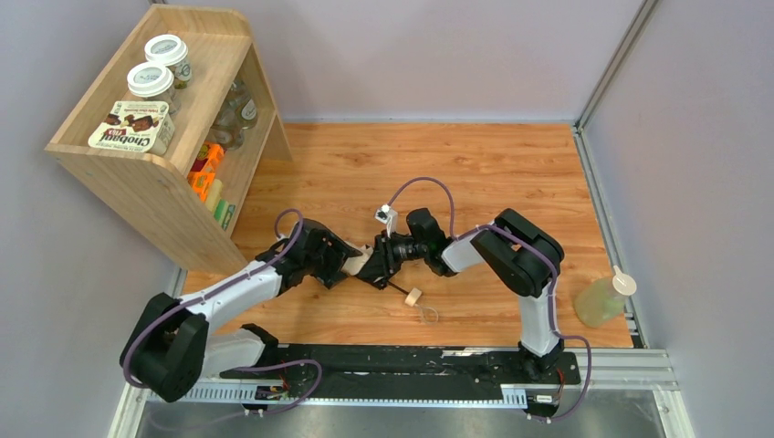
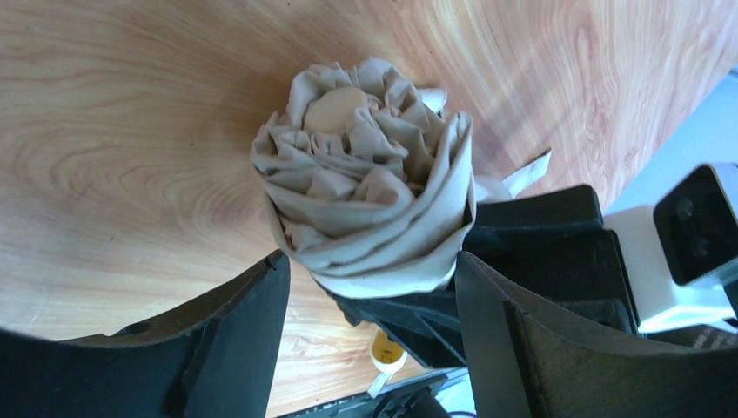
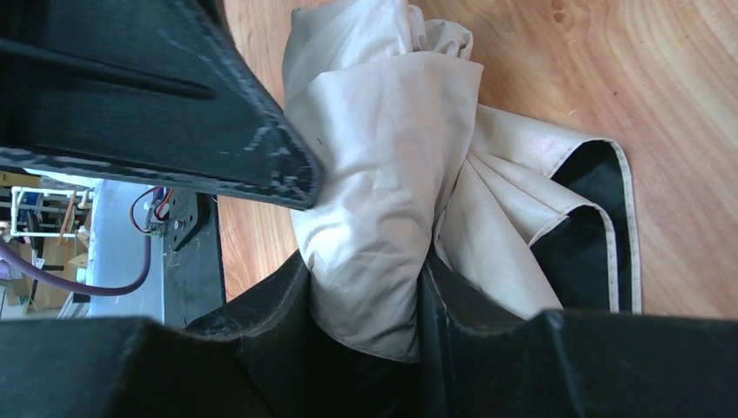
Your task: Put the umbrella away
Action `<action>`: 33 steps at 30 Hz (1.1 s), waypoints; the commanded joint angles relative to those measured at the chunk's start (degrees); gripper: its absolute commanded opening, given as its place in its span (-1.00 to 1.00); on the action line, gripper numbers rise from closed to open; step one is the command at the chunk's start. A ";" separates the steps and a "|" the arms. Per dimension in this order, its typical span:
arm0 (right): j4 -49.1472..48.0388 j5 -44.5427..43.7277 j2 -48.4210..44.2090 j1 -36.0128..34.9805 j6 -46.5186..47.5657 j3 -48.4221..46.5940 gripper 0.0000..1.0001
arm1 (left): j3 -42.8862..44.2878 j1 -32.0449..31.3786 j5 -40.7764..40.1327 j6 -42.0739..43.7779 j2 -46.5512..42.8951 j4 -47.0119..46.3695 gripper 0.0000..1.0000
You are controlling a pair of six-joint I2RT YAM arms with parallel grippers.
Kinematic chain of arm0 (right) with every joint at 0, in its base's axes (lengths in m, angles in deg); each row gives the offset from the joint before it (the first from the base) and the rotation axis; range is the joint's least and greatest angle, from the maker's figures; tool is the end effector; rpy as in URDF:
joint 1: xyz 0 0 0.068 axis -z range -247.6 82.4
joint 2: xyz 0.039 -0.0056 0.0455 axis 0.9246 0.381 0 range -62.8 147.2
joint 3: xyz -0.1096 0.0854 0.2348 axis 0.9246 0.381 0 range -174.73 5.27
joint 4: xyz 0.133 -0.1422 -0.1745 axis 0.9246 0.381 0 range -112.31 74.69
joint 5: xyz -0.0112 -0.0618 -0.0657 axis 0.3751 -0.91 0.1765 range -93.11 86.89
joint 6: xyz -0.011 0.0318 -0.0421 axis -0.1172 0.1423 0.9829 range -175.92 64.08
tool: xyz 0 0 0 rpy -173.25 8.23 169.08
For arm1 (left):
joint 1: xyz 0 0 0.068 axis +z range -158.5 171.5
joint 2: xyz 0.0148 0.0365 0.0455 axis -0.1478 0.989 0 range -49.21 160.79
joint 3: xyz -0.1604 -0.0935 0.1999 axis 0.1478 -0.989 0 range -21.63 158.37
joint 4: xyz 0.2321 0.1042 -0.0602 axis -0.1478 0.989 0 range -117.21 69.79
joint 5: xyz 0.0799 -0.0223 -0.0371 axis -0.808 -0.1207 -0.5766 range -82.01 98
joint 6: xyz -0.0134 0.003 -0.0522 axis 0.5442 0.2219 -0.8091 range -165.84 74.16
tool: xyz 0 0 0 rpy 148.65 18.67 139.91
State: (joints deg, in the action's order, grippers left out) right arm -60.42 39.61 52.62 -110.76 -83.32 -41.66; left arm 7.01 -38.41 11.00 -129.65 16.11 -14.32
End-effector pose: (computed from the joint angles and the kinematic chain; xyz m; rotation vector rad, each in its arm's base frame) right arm 0.2500 0.2675 0.0954 -0.8128 2.1734 1.4721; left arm 0.1838 -0.1079 0.1718 -1.1860 2.3900 -0.8609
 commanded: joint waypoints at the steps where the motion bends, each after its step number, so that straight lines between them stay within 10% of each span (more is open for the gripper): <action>1: 19.65 -1.85 7.28 -0.96 3.31 4.31 -1.00 | -1.04 0.12 -0.72 -2.94 4.28 -6.88 0.51; 9: 24.12 0.69 6.58 -0.96 5.95 1.07 -1.00 | -5.96 0.12 -5.53 -0.48 12.37 -7.01 0.52; 19: 37.04 -5.34 0.70 -1.84 14.48 -5.44 -0.97 | -11.51 -0.85 -10.65 4.44 11.24 -6.82 -1.00; 28: 52.68 -31.08 -17.57 -8.68 15.00 -12.65 0.59 | -10.89 -2.35 -12.41 4.71 7.46 -4.63 -1.00; 33: 57.08 -42.71 -22.86 -11.87 9.41 -12.92 0.75 | -9.75 -2.43 -11.01 4.88 6.66 -4.80 -1.00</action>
State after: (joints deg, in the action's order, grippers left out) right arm -11.81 9.71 34.43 -121.58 -70.29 -52.59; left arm -0.55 -41.10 6.04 -130.92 21.05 -33.45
